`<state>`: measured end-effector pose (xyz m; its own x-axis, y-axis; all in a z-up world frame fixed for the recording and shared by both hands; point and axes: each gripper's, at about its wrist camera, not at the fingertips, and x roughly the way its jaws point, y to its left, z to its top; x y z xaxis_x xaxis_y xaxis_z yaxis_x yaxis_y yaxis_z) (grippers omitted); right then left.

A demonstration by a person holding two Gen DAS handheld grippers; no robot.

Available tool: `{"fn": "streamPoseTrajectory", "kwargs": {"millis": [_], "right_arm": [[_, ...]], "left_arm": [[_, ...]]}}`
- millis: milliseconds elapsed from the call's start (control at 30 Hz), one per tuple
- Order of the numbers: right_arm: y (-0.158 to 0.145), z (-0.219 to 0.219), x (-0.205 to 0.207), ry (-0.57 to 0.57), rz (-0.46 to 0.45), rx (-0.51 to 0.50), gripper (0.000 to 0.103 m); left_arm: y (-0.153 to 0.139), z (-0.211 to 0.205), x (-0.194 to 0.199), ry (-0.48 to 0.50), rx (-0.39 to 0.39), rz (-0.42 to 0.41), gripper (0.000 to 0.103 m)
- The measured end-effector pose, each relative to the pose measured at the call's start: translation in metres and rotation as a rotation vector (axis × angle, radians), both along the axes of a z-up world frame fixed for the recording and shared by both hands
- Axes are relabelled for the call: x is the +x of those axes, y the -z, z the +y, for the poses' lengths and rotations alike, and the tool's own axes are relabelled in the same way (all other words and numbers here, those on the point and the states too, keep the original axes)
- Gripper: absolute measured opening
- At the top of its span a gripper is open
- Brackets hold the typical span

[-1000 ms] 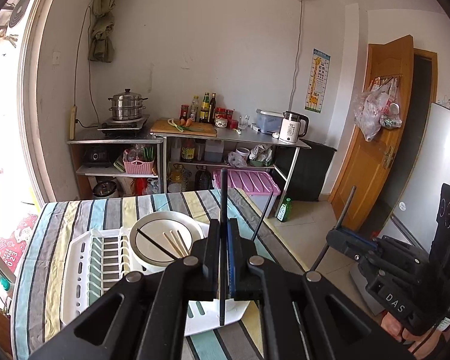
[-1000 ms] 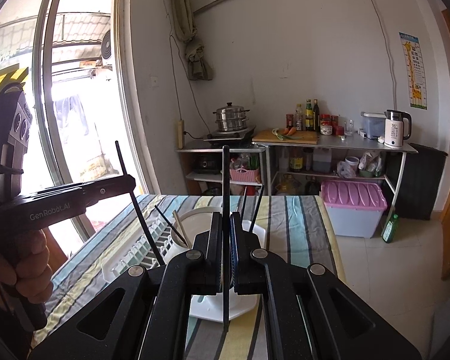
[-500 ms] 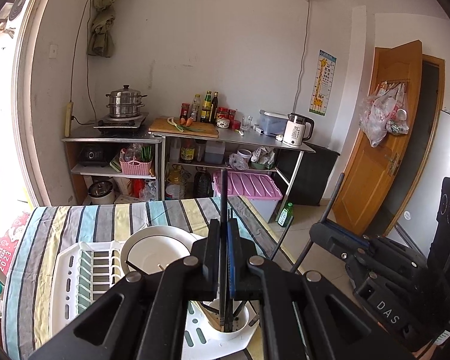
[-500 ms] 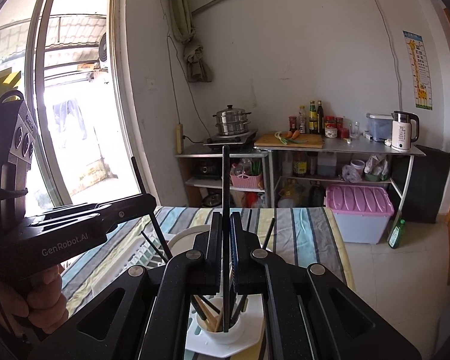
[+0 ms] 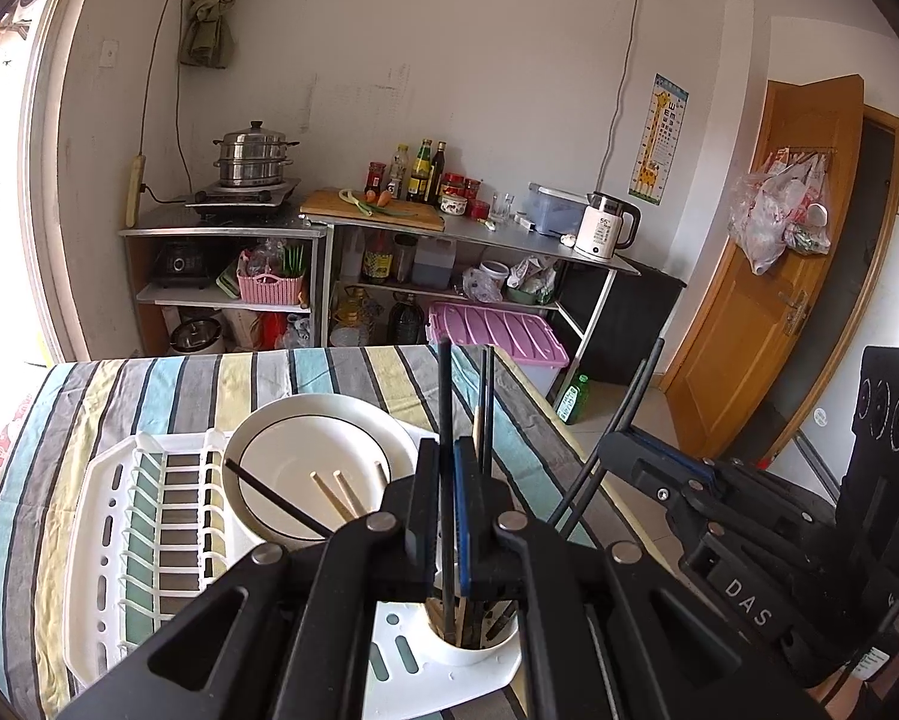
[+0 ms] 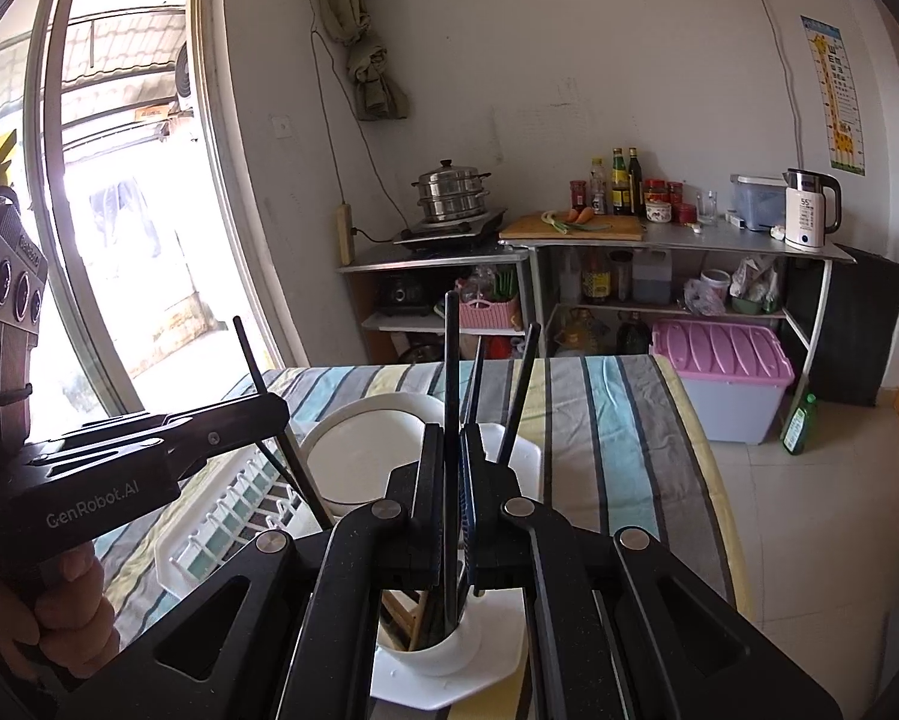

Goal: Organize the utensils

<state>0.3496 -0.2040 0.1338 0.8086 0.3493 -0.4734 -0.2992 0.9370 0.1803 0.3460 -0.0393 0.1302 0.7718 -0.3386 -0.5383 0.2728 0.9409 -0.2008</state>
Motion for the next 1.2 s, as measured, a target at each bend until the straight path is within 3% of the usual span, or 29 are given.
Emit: {"fn": "streamPoseTrajectory", "kwargs": {"millis": [133,500,633,967,1033,1200], "right_arm": [[0.007,-0.004,0.003,0.010,0.016,0.003,0.005],[0.005,-0.005,0.006,-0.021,0.041,-0.004,0.005],[0.004,-0.005,-0.001,-0.027,0.032,-0.010,0.015],[0.004,-0.011,-0.054,-0.019,-0.004,-0.015,0.018],[0.005,-0.010,-0.069,-0.017,-0.013,-0.015,0.023],[0.008,-0.010,-0.110,-0.009,-0.043,-0.023,0.024]], "left_arm": [[0.013,0.000,0.001,-0.013,0.013,0.015,0.005],[0.011,0.004,-0.002,-0.026,0.021,0.014,0.006],[0.010,0.005,-0.008,-0.036,0.039,0.008,0.006],[0.018,0.021,-0.062,-0.097,0.041,-0.041,0.020],[0.022,0.022,-0.075,-0.108,0.042,-0.042,0.021],[0.034,0.023,-0.112,-0.134,0.057,-0.050,0.022]]}}
